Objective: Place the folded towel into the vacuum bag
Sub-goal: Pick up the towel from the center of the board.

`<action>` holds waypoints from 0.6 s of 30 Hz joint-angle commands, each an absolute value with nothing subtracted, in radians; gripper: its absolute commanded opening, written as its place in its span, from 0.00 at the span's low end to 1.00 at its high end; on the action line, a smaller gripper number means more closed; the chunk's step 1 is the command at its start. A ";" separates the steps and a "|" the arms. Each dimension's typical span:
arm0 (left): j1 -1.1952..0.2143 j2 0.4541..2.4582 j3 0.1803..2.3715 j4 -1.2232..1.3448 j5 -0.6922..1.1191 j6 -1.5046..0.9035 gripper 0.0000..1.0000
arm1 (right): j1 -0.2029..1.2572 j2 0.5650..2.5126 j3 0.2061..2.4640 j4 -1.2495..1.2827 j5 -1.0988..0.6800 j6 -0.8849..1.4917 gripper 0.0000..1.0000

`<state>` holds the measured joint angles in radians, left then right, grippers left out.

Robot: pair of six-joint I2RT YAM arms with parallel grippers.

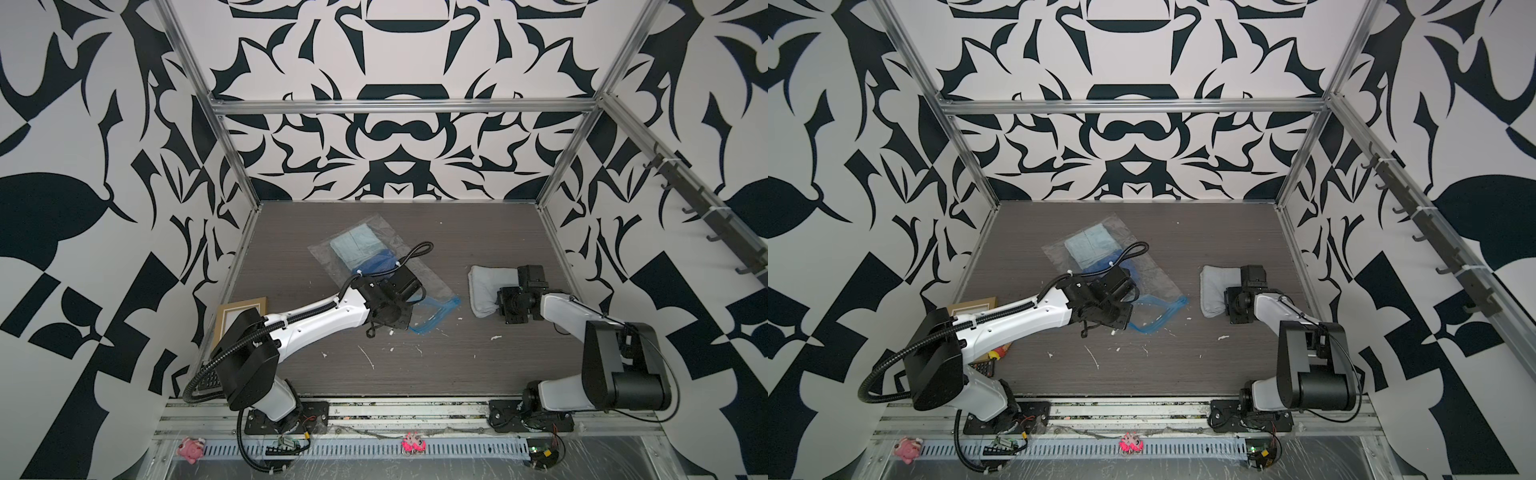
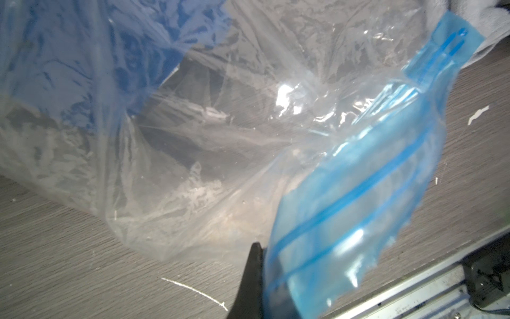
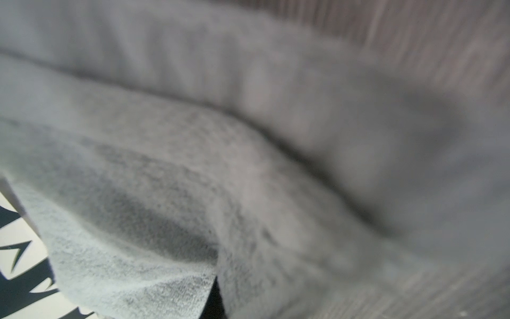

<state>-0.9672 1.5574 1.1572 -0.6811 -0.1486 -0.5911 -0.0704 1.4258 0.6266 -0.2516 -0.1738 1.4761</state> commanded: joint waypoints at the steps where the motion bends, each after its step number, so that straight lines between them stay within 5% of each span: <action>1: -0.966 1.562 1.177 -0.707 -0.142 -0.614 0.00 | -0.097 1.463 0.583 -0.312 -0.115 1.436 0.06; 18: -0.965 1.528 1.244 -0.747 -0.188 -0.583 0.00 | -0.115 1.071 0.854 -0.596 -0.219 0.713 0.00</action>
<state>-0.9672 1.5543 1.2026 -0.7216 -0.1719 -0.5911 -0.1120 1.1278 0.7765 -0.4721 -0.1619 0.8867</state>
